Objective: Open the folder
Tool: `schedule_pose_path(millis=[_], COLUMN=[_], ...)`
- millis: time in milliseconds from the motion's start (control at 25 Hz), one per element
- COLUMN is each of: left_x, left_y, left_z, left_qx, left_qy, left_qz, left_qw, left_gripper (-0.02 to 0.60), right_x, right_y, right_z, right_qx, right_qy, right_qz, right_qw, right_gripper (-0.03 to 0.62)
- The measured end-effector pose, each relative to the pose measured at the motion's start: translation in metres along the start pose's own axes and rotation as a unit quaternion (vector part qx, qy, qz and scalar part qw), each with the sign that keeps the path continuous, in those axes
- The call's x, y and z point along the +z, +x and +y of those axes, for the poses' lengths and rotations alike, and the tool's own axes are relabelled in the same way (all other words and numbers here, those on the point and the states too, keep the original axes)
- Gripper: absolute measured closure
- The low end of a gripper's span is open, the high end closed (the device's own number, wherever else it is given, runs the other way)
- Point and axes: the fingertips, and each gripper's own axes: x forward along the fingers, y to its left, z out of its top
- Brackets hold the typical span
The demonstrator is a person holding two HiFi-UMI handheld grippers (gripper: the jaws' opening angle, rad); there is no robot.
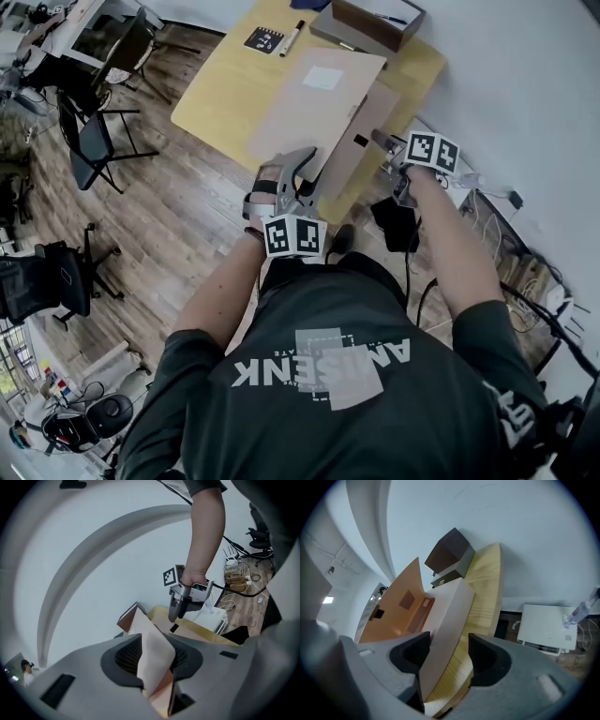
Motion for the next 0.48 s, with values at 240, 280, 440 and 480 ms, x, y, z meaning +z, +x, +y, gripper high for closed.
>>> schedule_pose_path(millis=[240,280,440,480], left_x=[0.008,0.005,-0.004,-0.005], left_y=[0.008,0.008,0.002,-0.001], left_z=[0.015,0.016,0.021,0.025], left_qx=[0.008,0.007,0.001,0.002], left_qy=[-0.026,-0.023,-0.018,-0.027], left_qz=[0.000,0.006,0.016,0.017], left_qw=[0.9996,0.9997,0.9997,0.9995], left_gripper=[0.546,0.546,0.546,0.548], right_x=[-0.003,-0.003,-0.002,-0.002], right_y=[-0.001,-0.001,-0.002,-0.002], right_z=[-0.001,-0.001,-0.001,-0.002], right_qx=[-0.001,-0.003,-0.006,-0.006], right_qy=[0.012,0.010,0.016,0.019], right_qz=[-0.001,0.000,-0.001,-0.001], right_qw=[1.000,1.000,1.000,1.000], right_gripper=[0.353,0.352,0.350,0.347])
